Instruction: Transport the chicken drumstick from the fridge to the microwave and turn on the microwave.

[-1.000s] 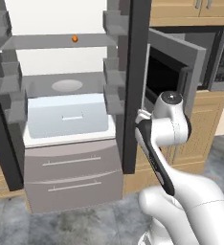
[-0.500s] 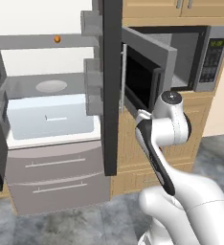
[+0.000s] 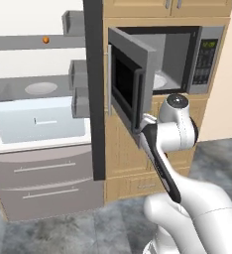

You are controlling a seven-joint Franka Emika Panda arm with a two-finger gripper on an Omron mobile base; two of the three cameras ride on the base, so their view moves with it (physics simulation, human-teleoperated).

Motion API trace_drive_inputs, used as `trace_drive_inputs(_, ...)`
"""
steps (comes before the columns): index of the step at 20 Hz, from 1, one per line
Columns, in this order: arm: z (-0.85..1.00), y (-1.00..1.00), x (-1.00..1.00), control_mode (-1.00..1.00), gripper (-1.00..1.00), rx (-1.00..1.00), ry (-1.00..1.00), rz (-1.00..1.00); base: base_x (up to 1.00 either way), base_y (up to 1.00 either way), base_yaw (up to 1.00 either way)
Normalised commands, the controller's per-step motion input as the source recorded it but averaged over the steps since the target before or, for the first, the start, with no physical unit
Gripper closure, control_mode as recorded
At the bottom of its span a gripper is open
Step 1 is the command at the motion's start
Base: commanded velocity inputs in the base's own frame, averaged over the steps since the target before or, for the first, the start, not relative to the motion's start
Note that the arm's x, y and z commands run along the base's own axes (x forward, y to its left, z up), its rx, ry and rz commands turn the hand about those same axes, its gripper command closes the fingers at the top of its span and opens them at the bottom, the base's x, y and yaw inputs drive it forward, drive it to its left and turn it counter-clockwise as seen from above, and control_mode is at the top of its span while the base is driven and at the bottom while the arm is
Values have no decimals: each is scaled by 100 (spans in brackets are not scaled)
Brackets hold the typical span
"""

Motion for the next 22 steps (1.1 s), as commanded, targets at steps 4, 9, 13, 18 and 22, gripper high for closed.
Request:
trace_drive_inputs(4, 0, 0, 0, 100, 100, 0, 0, 0, 0, -55, 0)
trace_drive_inputs(9, 0, 0, 0, 100, 100, 0, 0, 0, 3, -54, 3)
trace_drive_inputs(13, 0, 0, 0, 100, 100, 0, 0, 0, 27, -45, 13)
trace_drive_inputs(18, 0, 0, 0, 100, 100, 0, 0, 0, 42, -38, 16)
trace_drive_inputs(22, 0, 0, 0, 100, 100, 0, 0, 0, 45, -42, 15)
